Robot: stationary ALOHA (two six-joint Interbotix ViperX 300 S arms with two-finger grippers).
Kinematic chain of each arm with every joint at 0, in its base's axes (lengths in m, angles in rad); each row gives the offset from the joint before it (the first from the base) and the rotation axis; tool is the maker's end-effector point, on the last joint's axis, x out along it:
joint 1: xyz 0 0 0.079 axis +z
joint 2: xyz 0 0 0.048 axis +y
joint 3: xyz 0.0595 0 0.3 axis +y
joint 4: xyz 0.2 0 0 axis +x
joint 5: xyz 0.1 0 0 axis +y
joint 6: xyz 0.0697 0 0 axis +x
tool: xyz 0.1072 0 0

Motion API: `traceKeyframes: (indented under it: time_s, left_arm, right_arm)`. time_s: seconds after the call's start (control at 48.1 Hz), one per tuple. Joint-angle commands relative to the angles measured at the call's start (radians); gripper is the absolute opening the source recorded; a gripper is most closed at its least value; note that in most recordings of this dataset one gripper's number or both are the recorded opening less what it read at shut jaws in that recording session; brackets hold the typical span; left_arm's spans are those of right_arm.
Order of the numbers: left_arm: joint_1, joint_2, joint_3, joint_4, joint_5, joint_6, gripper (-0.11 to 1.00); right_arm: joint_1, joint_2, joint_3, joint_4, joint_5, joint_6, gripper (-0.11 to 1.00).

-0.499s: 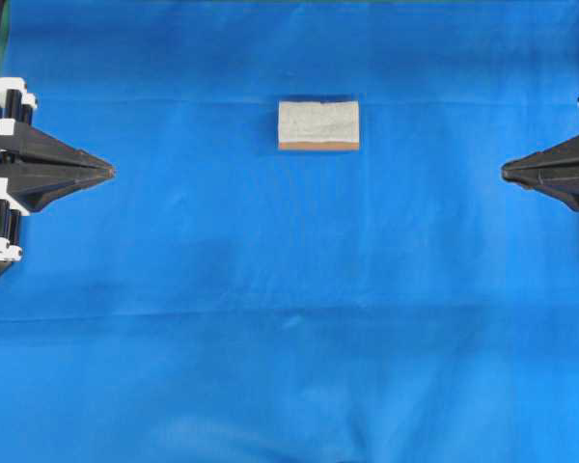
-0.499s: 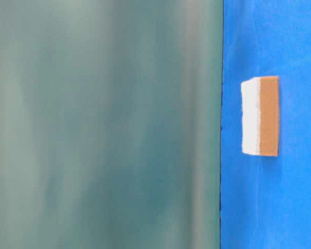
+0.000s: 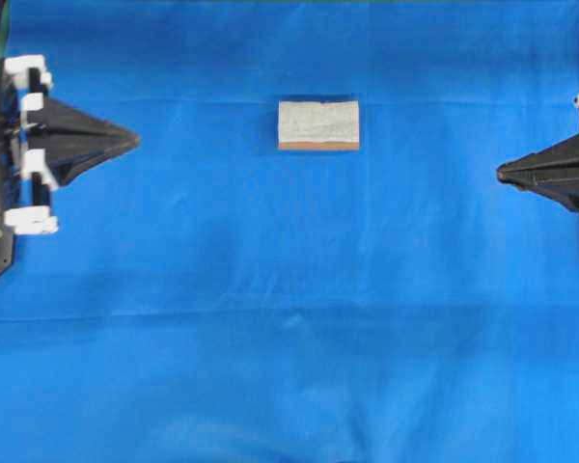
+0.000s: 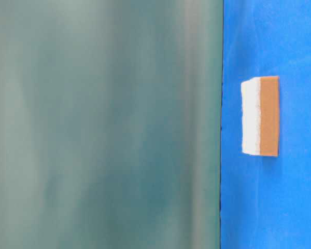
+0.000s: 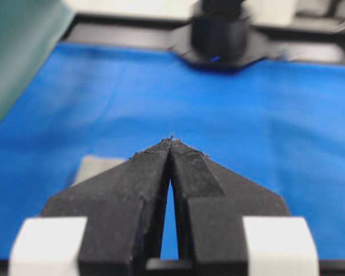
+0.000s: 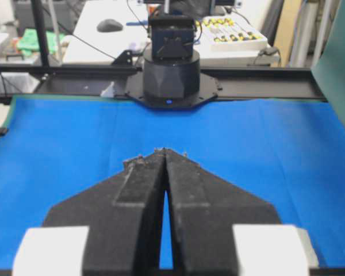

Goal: Hand over the sponge with the left arm and wipe it with the right arm.
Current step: 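Move the left gripper to the grey-and-tan sponge and close on it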

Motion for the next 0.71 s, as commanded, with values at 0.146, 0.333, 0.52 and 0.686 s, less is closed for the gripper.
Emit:
traceKeyframes:
  time_s: [0.146,0.333,0.52,0.686]
  left_arm:
    - [0.08,0.163,-0.086,0.0,-0.018,0.017,0.02]
    - [0.12,0.281,-0.14,0.0,-0.038,0.046,0.49]
    - [0.152,0.416,-0.21,0.002,-0.031,0.094,0.92]
    - [0.172,0.538,-0.27,0.002,-0.031,0.11,0.94]
  right_arm:
    - [-0.003,0.011,-0.025,0.0,-0.003,0.002,0.0]
    - [-0.003,0.012,-0.025,0.0,-0.003,0.002,0.0]
    - [-0.003,0.018,-0.023,0.0,-0.003,0.006,0.0]
    - [-0.002,0.031,-0.02,0.002,-0.003,0.009,0.0]
